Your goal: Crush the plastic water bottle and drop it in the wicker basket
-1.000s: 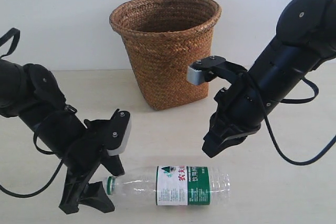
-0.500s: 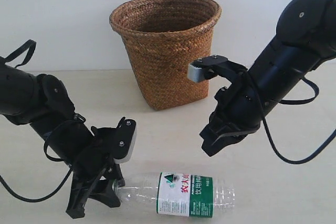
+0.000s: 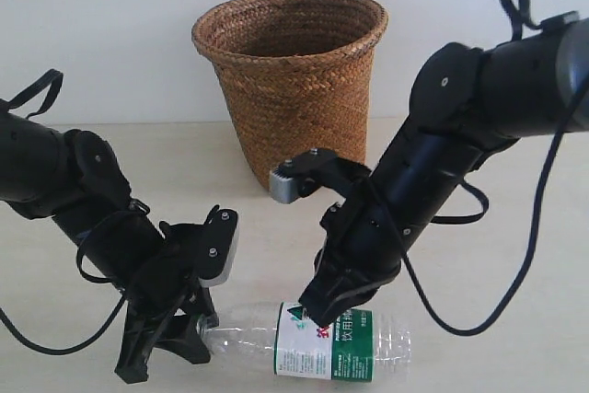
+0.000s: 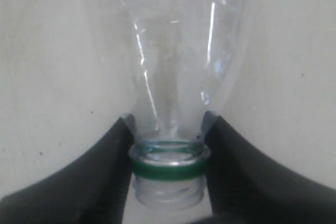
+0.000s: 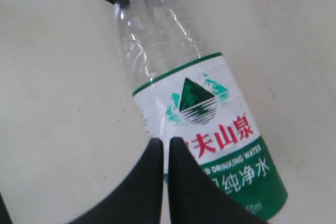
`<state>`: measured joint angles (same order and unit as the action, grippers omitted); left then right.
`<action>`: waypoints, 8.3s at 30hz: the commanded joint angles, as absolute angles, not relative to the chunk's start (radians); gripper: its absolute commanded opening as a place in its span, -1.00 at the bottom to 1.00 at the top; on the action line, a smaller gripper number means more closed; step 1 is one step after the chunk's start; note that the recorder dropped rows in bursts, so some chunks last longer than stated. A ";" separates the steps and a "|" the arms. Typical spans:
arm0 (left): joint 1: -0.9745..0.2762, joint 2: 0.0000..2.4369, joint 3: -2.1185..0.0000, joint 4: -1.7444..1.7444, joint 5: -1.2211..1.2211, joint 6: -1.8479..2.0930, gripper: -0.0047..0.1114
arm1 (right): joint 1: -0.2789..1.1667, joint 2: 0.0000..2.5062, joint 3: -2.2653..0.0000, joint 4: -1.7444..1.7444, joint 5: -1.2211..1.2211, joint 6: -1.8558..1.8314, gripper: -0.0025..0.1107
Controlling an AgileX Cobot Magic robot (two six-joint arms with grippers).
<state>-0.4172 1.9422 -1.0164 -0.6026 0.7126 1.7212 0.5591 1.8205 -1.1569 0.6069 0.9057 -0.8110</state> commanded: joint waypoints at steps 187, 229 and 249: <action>-0.352 1.666 -1.461 -0.534 0.794 1.382 -0.84 | 0.149 1.381 -0.713 0.440 0.411 -0.593 -0.96; -0.334 1.418 -1.290 -0.082 1.122 0.408 -0.84 | 0.149 1.312 -1.040 -0.069 1.001 -0.060 -0.96; -0.334 0.607 -0.604 -0.153 0.524 0.363 -0.84 | 0.149 0.498 -0.490 0.033 0.366 -0.050 -0.96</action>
